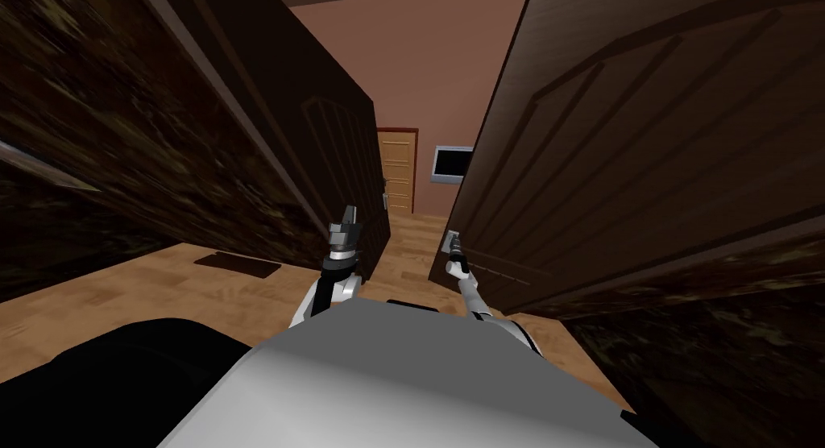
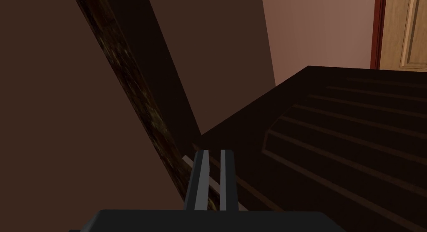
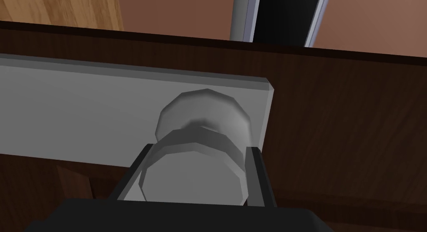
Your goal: Push the door open
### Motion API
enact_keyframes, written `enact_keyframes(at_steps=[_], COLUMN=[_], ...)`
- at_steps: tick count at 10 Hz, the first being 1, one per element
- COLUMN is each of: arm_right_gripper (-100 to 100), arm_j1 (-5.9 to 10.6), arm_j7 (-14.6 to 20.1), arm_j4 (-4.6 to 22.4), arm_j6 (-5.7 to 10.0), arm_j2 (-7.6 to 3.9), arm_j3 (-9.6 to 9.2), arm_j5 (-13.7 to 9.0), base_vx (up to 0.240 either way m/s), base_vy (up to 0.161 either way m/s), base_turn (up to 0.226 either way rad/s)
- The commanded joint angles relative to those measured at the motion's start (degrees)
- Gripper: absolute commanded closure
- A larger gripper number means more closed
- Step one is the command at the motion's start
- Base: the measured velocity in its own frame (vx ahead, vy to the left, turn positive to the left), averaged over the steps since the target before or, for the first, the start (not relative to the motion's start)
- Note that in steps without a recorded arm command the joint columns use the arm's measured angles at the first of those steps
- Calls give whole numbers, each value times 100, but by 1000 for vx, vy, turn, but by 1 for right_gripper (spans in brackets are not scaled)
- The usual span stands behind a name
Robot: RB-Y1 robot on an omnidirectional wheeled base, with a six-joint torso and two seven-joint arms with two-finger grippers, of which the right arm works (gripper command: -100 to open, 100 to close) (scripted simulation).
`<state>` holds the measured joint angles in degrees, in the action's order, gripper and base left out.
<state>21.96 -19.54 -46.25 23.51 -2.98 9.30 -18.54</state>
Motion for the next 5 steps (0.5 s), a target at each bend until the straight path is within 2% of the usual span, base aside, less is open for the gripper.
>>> enact_keyframes(at_steps=[1,2,3,4,5], arm_right_gripper=[100,100,100,100,-100], arm_j1=[-79,-79,-85,-86,-133], arm_j7=[-10,-10,-46,-55,-76], arm_j4=[-116,-116,-111,-110,-227], arm_j6=[34,34,47,50,-12], arm_j2=[-148,-148,-193,-203,-115], arm_j3=[156,156,286,318,295], arm_j5=[-49,-49,-94,-105,-104], base_vx=[205,147,160,195,-51], base_vy=[99,49,37,61,90], base_turn=[-124,-47,-127,-115,-31])
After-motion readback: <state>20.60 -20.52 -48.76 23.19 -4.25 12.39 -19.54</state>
